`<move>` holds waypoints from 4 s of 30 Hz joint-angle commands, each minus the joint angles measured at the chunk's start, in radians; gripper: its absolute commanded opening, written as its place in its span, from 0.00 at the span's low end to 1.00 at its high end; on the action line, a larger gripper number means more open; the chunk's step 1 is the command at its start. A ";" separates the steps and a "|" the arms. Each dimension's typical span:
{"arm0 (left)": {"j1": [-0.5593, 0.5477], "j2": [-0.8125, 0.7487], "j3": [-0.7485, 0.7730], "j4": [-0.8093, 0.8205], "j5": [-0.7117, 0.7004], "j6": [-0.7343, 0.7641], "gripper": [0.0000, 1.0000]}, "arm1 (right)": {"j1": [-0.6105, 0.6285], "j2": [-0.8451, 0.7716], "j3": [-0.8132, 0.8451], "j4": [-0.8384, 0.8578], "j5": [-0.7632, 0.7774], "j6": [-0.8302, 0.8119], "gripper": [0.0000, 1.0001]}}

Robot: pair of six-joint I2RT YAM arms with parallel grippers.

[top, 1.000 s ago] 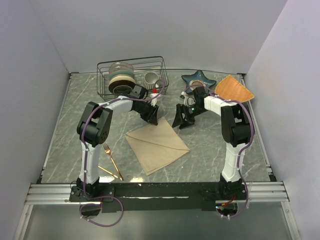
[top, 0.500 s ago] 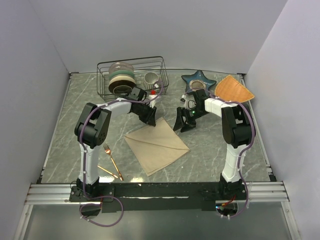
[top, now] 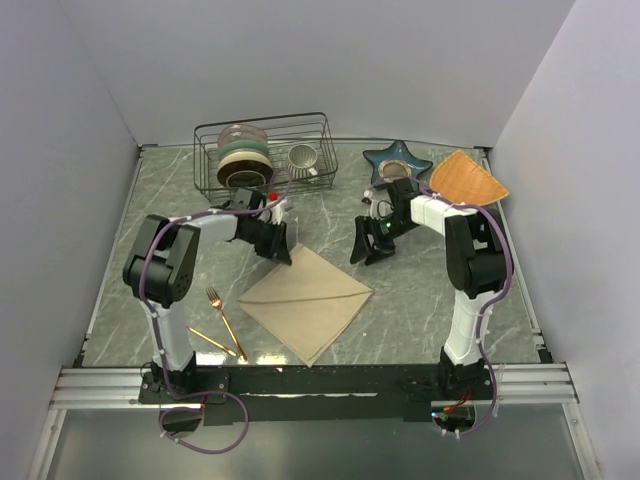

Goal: Fold the napkin into a case and place the utensils inside
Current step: Pick up the upper triangle-folded napkin from the center of the board.

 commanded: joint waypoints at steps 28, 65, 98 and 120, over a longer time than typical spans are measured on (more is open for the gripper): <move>0.153 -0.071 -0.047 0.186 0.275 -0.028 0.79 | 0.250 0.148 0.205 0.184 -0.063 0.124 0.08; 0.142 0.030 -0.006 0.044 0.496 0.197 0.11 | 0.259 0.015 0.168 0.139 -0.016 0.023 0.54; 0.154 -0.160 -0.046 -0.120 0.562 0.624 0.01 | 0.110 0.130 0.018 -0.123 -0.131 -0.331 0.67; 0.180 -0.189 0.003 -0.226 0.584 0.699 0.01 | 0.095 0.148 0.015 -0.149 -0.145 -0.334 0.48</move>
